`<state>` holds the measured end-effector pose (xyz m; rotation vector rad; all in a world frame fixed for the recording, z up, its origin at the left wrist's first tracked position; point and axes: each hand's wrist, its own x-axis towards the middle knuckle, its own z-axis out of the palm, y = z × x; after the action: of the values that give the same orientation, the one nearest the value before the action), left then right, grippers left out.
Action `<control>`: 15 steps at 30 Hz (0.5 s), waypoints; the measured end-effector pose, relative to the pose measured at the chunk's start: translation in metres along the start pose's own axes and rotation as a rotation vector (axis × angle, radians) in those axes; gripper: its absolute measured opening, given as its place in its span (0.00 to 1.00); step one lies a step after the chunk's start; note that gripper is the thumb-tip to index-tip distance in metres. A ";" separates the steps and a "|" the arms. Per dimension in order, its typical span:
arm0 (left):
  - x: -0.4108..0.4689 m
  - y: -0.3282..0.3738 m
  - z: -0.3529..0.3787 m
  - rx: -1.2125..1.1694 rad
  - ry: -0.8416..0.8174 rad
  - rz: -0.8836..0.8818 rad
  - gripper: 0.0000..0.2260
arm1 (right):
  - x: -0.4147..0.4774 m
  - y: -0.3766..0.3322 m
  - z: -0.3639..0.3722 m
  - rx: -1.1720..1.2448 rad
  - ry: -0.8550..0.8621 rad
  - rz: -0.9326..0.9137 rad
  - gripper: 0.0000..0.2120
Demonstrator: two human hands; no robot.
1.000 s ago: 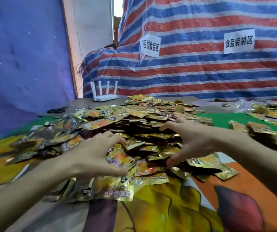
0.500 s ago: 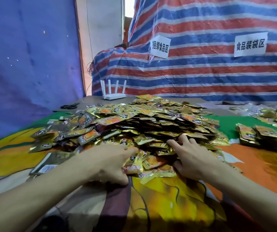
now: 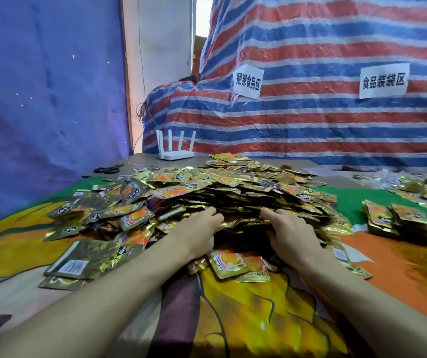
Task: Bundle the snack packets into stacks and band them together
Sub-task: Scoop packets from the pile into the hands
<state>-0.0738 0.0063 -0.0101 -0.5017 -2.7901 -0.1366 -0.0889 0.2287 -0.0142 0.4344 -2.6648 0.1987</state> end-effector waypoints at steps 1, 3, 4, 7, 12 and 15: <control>0.004 0.001 0.003 -0.003 0.019 -0.010 0.11 | 0.003 0.000 0.003 0.005 0.010 0.020 0.17; 0.012 0.005 0.007 -0.031 0.039 -0.042 0.12 | 0.011 0.000 0.007 0.014 0.017 0.056 0.18; 0.016 0.006 0.006 -0.050 0.040 -0.058 0.12 | 0.015 0.000 0.007 0.025 0.014 0.066 0.18; 0.023 0.005 0.001 -0.125 0.030 -0.080 0.07 | 0.024 0.006 -0.001 0.115 -0.082 0.092 0.19; 0.013 -0.009 -0.007 -0.268 0.077 -0.133 0.13 | 0.017 0.023 -0.019 0.092 -0.154 -0.004 0.27; 0.006 -0.014 -0.013 -0.446 0.130 -0.096 0.06 | 0.010 0.028 -0.024 0.074 -0.118 -0.088 0.27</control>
<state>-0.0802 -0.0073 0.0038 -0.4378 -2.6514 -0.7942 -0.0976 0.2568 0.0097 0.6036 -2.7524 0.2529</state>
